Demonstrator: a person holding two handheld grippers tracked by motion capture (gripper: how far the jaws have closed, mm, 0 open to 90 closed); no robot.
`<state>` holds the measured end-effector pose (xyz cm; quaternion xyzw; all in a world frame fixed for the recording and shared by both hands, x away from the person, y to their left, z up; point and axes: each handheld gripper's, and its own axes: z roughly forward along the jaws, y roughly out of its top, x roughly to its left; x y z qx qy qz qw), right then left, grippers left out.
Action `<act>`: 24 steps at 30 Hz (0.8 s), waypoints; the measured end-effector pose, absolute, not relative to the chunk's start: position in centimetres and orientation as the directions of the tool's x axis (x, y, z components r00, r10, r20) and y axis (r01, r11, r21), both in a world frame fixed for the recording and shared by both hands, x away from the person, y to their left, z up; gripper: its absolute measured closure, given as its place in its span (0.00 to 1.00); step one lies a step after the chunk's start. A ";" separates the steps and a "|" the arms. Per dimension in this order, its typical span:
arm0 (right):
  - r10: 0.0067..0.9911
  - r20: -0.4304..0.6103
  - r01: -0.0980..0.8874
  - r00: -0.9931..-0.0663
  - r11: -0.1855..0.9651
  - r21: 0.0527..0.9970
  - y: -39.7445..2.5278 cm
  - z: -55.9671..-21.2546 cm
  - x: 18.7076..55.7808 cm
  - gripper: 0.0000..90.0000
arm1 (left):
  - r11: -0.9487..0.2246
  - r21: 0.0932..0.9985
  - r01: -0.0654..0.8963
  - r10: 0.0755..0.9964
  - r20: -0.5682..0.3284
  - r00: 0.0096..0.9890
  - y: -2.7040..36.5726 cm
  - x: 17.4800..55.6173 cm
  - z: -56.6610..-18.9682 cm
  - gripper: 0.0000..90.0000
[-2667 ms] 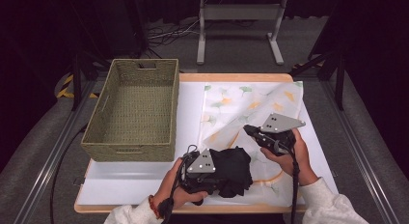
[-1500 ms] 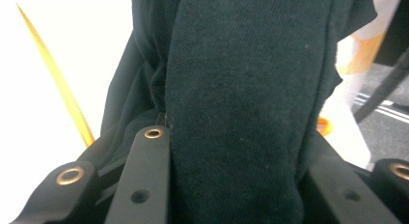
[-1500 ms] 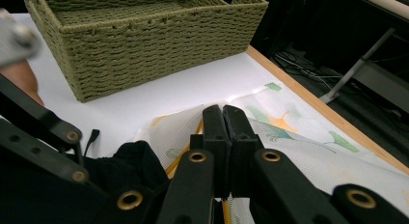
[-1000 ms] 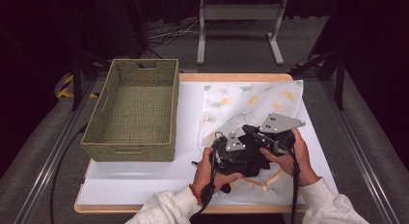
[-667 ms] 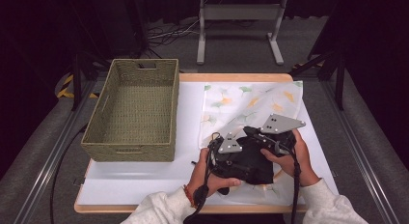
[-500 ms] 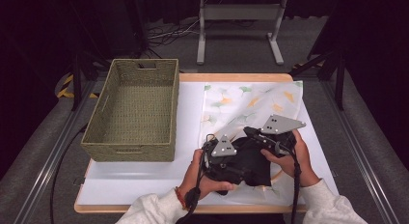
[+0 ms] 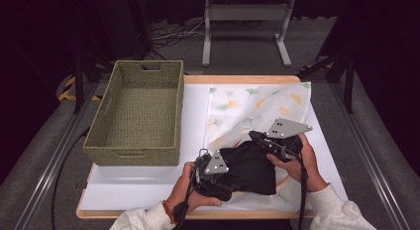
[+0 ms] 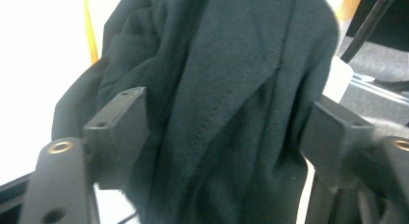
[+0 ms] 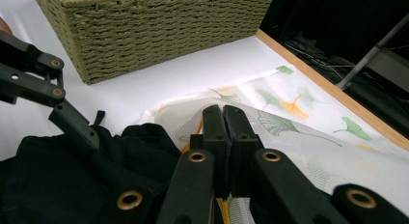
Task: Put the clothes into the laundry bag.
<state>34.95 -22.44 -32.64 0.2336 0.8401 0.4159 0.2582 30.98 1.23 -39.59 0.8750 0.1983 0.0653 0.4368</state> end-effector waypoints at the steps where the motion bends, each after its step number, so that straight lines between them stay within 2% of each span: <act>1: 0.606 -0.240 0.178 -0.758 0.546 0.818 -22.5 -32.6 35.0 0.99 | -0.553 0.772 0.314 0.428 -0.059 0.902 2.0 31.0 -39.8 0.21; 5: 0.609 -0.233 0.182 -0.758 0.540 0.822 -22.6 -32.6 35.1 0.99 | -0.572 0.747 0.340 0.457 -0.055 0.888 3.0 31.1 -40.6 0.18; 6: 0.608 -0.234 0.181 -0.758 0.540 0.822 -22.6 -32.7 35.0 0.99 | -0.579 0.727 0.369 0.465 -0.077 0.882 3.2 31.4 -41.2 0.15; 10: 0.607 -0.233 0.180 -0.759 0.540 0.822 -22.5 -32.8 34.9 0.99 | -0.609 0.694 0.385 0.463 -0.084 0.883 2.4 31.7 -42.4 0.17; 13: 0.606 -0.231 0.180 -0.761 0.539 0.822 -22.5 -32.8 34.9 0.99 | -0.606 0.699 0.379 0.465 -0.075 0.882 2.1 31.7 -42.4 0.36; 14: 0.606 -0.232 0.180 -0.761 0.541 0.822 -22.5 -32.8 35.0 0.99 | -0.609 0.698 0.377 0.468 -0.069 0.881 1.9 31.7 -42.2 0.36; 16: 0.602 -0.229 0.179 -0.765 0.540 0.822 -22.4 -32.8 35.0 0.99 | -0.612 0.697 0.375 0.479 -0.052 0.876 1.8 31.9 -42.1 0.56; 17: 0.601 -0.229 0.177 -0.766 0.540 0.823 -22.3 -32.8 35.1 0.99 | -0.603 0.697 0.389 0.487 -0.066 0.871 1.8 32.3 -42.1 0.70; 20: 0.598 -0.226 0.172 -0.769 0.534 0.828 -22.3 -32.7 35.0 0.99 | -0.592 0.709 0.383 0.491 -0.060 0.869 1.4 32.6 -41.9 0.80; 24: 0.593 -0.232 0.163 -0.771 0.536 0.828 -22.1 -32.5 34.8 0.99 | -0.581 0.734 0.352 0.492 -0.028 0.870 0.7 32.6 -41.3 0.84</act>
